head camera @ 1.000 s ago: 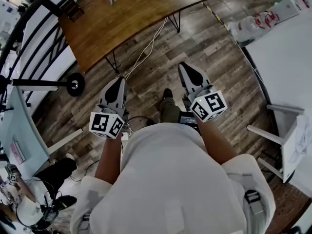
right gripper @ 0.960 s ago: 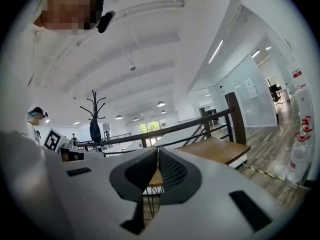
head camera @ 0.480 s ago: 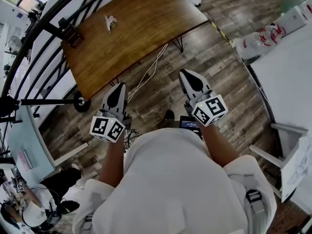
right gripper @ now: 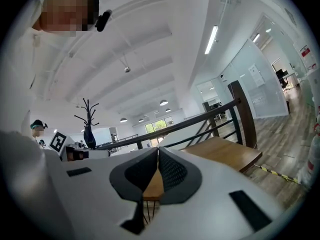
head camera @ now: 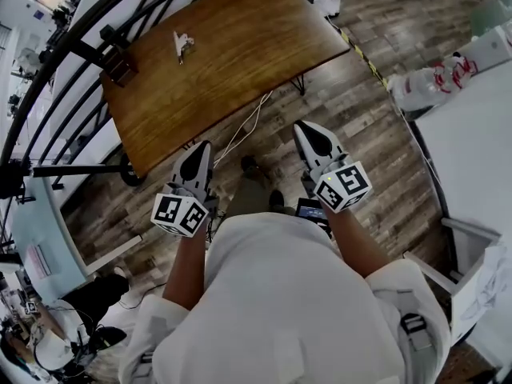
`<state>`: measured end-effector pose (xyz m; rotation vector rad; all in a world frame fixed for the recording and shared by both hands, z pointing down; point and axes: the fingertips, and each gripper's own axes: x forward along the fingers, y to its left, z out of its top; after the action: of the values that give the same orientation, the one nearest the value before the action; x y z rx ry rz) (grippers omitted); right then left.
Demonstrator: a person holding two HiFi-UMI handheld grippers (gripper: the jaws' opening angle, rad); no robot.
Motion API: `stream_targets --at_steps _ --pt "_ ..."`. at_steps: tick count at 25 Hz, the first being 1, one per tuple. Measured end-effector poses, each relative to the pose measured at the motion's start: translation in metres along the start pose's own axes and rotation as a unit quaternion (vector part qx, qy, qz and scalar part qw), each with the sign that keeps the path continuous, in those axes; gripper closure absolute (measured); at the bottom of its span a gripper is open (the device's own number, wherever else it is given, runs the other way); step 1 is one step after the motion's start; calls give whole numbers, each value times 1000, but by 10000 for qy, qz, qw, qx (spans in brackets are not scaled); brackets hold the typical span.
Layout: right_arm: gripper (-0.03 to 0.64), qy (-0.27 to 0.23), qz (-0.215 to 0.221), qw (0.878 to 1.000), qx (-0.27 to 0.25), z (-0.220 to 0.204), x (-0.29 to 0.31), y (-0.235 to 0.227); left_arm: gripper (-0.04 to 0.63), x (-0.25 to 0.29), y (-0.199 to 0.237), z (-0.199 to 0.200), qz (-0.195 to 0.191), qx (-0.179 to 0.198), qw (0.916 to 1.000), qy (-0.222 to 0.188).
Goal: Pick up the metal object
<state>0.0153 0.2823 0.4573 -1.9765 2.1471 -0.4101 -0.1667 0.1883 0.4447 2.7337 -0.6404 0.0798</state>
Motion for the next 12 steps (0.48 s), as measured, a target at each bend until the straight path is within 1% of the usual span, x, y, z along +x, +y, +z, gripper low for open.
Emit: stream_targets --at_steps 4,8,12 --pt "592 116 -172 9998 0 -4 21 -23 581 29 21 3 -96 -80 9999 -62" --pt "592 245 -293 9992 -100 3 58 -39 581 65 63 4 -132 -271 9995 -46" --pt "592 482 -358 9978 -295 19 112 -63 581 108 104 25 -182 -457 9986 -207"
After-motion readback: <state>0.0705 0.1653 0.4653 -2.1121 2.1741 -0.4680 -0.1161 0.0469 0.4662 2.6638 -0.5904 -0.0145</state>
